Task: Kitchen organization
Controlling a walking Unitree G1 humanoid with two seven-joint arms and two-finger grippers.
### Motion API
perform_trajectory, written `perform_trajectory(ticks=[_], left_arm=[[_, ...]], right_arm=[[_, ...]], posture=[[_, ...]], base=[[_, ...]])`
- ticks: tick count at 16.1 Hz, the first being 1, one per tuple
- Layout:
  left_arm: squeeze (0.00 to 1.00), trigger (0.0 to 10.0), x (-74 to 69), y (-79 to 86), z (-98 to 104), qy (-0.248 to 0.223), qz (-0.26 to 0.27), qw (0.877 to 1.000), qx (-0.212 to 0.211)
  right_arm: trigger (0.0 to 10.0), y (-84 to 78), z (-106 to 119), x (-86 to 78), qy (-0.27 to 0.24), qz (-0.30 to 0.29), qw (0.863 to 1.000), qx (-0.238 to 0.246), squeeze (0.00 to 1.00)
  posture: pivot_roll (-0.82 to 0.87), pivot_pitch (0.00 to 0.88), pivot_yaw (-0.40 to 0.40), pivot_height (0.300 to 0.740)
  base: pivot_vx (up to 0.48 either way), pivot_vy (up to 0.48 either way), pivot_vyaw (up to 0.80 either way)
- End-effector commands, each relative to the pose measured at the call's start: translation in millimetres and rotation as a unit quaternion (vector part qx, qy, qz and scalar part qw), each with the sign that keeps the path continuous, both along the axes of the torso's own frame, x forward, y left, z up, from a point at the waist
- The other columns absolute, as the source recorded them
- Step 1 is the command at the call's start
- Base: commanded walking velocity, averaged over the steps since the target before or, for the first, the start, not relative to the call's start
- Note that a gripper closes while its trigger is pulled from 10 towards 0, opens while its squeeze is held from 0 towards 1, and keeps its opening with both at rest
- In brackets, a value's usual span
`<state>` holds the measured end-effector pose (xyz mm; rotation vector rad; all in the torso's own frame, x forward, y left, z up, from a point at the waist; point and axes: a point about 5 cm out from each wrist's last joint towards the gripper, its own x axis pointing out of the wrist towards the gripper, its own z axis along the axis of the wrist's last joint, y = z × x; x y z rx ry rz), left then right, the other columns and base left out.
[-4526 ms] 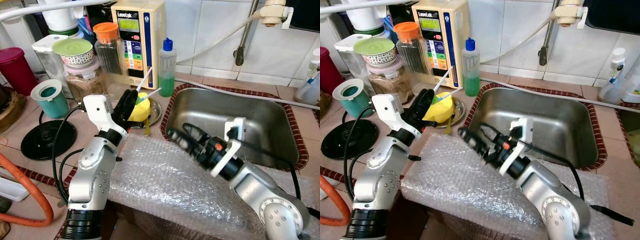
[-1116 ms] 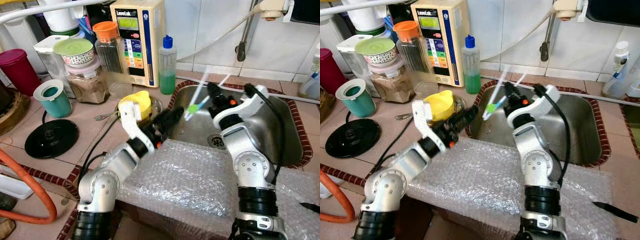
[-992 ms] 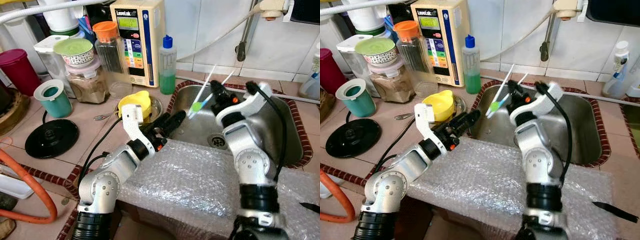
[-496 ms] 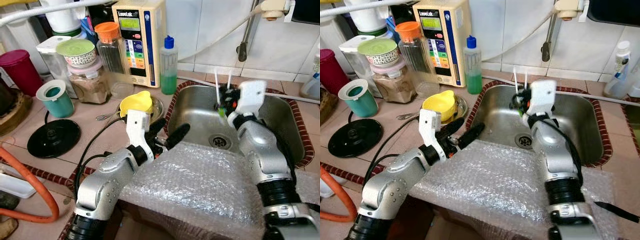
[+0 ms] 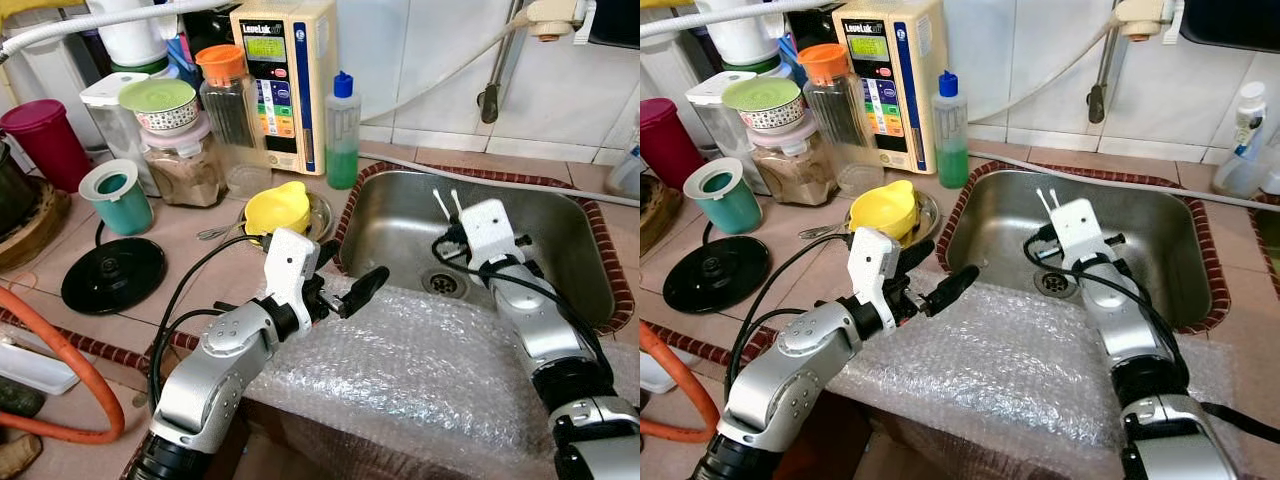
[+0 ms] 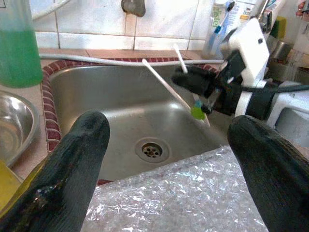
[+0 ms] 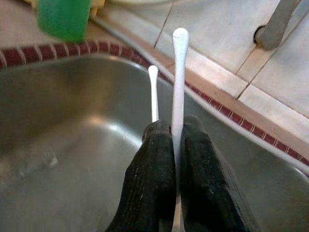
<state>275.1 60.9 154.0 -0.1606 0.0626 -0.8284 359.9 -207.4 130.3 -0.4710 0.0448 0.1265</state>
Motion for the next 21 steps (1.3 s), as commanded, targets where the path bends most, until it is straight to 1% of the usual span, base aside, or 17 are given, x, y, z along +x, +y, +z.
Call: perform_trajectory(ticks=[1, 2, 5, 7, 8, 9, 10, 12, 13, 14, 15, 17, 18, 19, 20, 21], left_arm=[[1.0, 10.0, -0.1, 1.7, -3, -0.001, 0.005, 1.0, 0.011], [1.0, 10.0, -1.4, 1.0, -6, -0.006, 0.005, 1.0, 0.02], [1.0, 10.0, -3.4, 1.1, -7, -0.011, 0.008, 1.0, 0.022], [1.0, 10.0, -2.9, 2.8, -8, -0.016, 0.022, 0.999, 0.026], [1.0, 10.0, -2.4, 4.1, -7, -0.028, 0.027, 0.999, 0.033], [1.0, 10.0, 0.3, 7.7, -5, -0.049, 0.047, 0.997, 0.04], [1.0, 10.0, 2.8, 9.7, -5, -0.048, 0.059, 0.996, 0.038], [1.0, 10.0, 8.8, 12.7, 1, -0.065, 0.085, 0.994, 0.027], [1.0, 10.0, 9.2, 12.6, 1, -0.064, 0.086, 0.994, 0.027], [1.0, 10.0, 11.5, 14.1, 3, -0.072, 0.099, 0.992, 0.027], [1.0, 10.0, 16.1, 19.3, 6, -0.087, 0.132, 0.987, 0.02], [1.0, 10.0, 23.0, 29.3, 10, -0.095, 0.186, 0.978, 0.006], [1.0, 10.0, 24.1, 31.1, 10, -0.095, 0.194, 0.976, 0.002], [1.0, 10.0, 32.6, 46.2, 13, -0.091, 0.252, 0.963, -0.012], [1.0, 10.0, 36.7, 53.3, 13, -0.085, 0.277, 0.957, -0.015], [1.0, 10.0, 38.2, 56.1, 13, -0.083, 0.287, 0.954, -0.016]], right_arm=[[4.8, 1.5, 3, 3.5, -0.001, 0.012, 1.0, -0.019, 0.0], [10.0, -1.3, 0, 5.0, 0.013, 0.011, 0.999, -0.028, 1.0], [10.0, -3.1, -1, 10.6, 0.034, -0.006, 0.999, -0.019, 1.0], [10.0, -0.9, -7, 12.9, 0.058, -0.017, 0.998, -0.026, 1.0], [10.0, 1.6, -13, 11.8, 0.078, -0.01, 0.996, -0.033, 1.0], [10.0, 5.2, -17, 9.8, 0.082, 0.014, 0.992, -0.09, 1.0], [10.0, 7.0, -18, 9.7, 0.084, 0.017, 0.993, -0.078, 1.0], [10.0, 9.7, -7, 13.6, 0.056, 0.012, 0.998, -0.018, 1.0], [10.0, 9.7, -6, 14.0, 0.054, 0.012, 0.998, -0.013, 1.0], [10.0, 10.7, 1, 16.1, 0.042, 0.009, 0.999, 0.012, 1.0], [10.0, 14.0, 9, 18.2, 0.027, 0.008, 0.998, 0.047, 1.0], [10.0, 22.0, 20, 16.0, 0.003, 0.028, 0.994, 0.11, 1.0], [10.0, 23.8, 23, 14.2, -0.005, 0.033, 0.992, 0.122, 1.0], [10.0, 37.9, 31, -0.9, -0.029, 0.069, 0.978, 0.194, 1.0], [10.0, 43.9, 34, -8.7, -0.038, 0.084, 0.972, 0.214, 1.0], [10.0, 46.3, 35, -11.8, -0.042, 0.09, 0.971, 0.218, 1.0]], posture=[[0.06, 0.0, 0.108, 0.74], [0.06, 0.0, 0.103, 0.74], [0.07, 0.0, 0.1, 0.74], [0.08, 0.0, 0.097, 0.74], [0.08, 0.0, 0.097, 0.74], [0.08, 0.0, 0.097, 0.74], [0.08, 0.0, 0.097, 0.74], [0.07, 0.0, 0.093, 0.74], [0.06, 0.0, 0.09, 0.74], [0.06, 0.0, 0.085, 0.74], [0.06, 0.0, 0.082, 0.74], [0.05, 0.0, 0.069, 0.74], [0.05, 0.0, 0.064, 0.74], [0.05, 0.0, 0.064, 0.74], [0.05, 0.0, 0.065, 0.74], [0.06, 0.0, 0.066, 0.74]], base=[[0.0, 0.0, 0.0], [0.0, 0.0, 0.0], [0.0, 0.0, 0.0], [0.0, 0.0, 0.0], [0.0, 0.0, 0.0], [0.0, 0.0, 0.0], [0.0, 0.0, 0.0], [0.0, 0.0, 0.0], [0.0, 0.0, 0.0], [0.0, 0.0, 0.0], [0.0, 0.0, 0.0], [0.0, 0.0, 0.0], [0.0, 0.0, 0.0], [0.0, 0.0, 0.0], [0.0, 0.0, 0.0], [0.0, 0.0, 0.0]])
